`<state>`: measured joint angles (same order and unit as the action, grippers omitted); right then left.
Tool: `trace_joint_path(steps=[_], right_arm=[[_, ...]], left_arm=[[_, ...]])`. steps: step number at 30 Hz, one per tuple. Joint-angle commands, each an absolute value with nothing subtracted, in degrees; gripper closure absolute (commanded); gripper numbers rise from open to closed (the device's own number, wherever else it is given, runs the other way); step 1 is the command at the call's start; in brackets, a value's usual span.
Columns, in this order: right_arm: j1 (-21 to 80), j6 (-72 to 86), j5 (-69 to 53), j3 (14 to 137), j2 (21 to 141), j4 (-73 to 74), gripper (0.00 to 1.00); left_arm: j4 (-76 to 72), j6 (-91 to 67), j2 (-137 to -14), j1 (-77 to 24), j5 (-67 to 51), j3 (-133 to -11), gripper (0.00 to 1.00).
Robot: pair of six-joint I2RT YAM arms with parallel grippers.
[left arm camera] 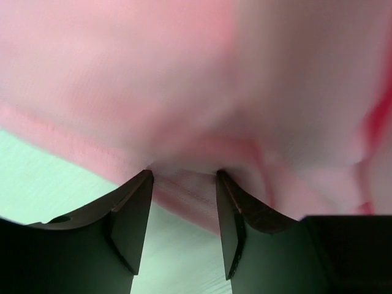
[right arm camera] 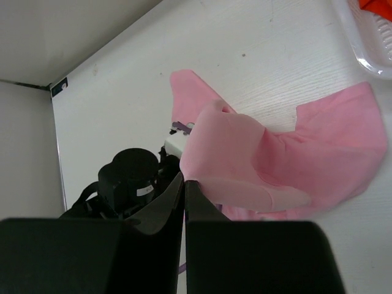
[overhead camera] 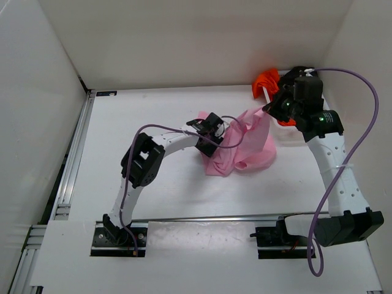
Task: Fold and stack the t-shirts
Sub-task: Flatten out the tshirt
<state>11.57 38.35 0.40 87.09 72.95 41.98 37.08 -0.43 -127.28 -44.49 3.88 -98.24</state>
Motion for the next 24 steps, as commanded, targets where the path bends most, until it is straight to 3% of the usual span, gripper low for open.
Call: trace_joint_path(steps=[1, 11, 16, 19, 24], right_arm=[[11.25, 37.35, 0.61, 85.79, 69.7, 40.69, 1.0], [10.72, 40.34, -1.32, 77.34, 67.85, 38.06, 1.0], [13.7, 42.36, -5.45, 72.52, 69.08, 35.42, 1.0], [16.08, 42.36, -5.45, 72.51, 69.7, 35.42, 1.0], [17.58, 42.36, -4.22, 72.51, 69.7, 35.42, 1.0]], left_arm=[[38.15, 0.0, -125.43, -36.75, 13.71, -90.19, 0.45], [33.4, 0.0, -104.15, -26.81, 10.3, -65.58, 0.45], [33.4, 0.0, -94.49, -26.19, 5.63, -64.68, 0.31], [33.4, 0.0, -91.86, -26.19, 2.03, -65.21, 0.31], [34.72, 0.0, -91.85, -27.5, -5.96, -65.21, 0.43]])
